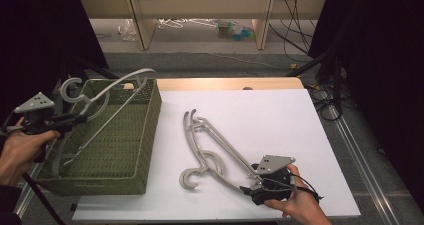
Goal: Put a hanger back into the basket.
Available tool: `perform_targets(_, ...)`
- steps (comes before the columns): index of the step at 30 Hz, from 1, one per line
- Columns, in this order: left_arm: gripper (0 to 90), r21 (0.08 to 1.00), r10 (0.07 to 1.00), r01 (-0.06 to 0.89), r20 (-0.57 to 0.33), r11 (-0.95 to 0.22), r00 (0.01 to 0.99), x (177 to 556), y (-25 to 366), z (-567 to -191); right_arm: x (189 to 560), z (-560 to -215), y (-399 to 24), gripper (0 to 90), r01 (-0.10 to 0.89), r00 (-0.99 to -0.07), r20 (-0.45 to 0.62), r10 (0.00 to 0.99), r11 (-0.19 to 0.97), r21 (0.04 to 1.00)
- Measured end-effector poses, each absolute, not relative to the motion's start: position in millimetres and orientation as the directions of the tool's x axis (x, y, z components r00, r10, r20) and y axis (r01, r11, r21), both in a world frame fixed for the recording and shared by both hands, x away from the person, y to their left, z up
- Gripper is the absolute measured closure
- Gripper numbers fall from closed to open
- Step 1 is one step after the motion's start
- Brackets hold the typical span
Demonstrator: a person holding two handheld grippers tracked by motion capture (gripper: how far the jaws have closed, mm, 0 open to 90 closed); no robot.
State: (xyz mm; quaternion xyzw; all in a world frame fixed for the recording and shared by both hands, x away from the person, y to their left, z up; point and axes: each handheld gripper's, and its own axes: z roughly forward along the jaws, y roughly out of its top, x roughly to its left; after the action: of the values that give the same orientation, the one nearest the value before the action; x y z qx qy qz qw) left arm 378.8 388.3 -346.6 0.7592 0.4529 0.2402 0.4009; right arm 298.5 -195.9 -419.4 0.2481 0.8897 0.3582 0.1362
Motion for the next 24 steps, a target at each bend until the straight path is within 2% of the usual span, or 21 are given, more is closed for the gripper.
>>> perform_targets(18, 79.1, 0.739, 0.896, 0.619, -0.046, -0.267, 0.441, 396.1, 393.3, -380.2, 298.6, -418.7, -196.1, 25.1, 0.353, -0.846, -0.051, 0.531, 0.628, 0.694)
perform_targets(20, 79.1, 0.706, 0.890, 0.637, -0.021, -0.310, 0.456, 399.1, 395.0, -381.7, 298.7, -419.1, -196.1, 25.1, 0.353, -0.849, -0.048, 0.527, 0.632, 0.690)
perform_targets(24, 79.0, 0.668, 0.901, 0.678, -0.029, -0.305, 0.433, 406.5, 392.4, -388.4, 297.7, -420.2, -194.6, 25.1, 0.357, -0.843, -0.047, 0.535, 0.624, 0.696)
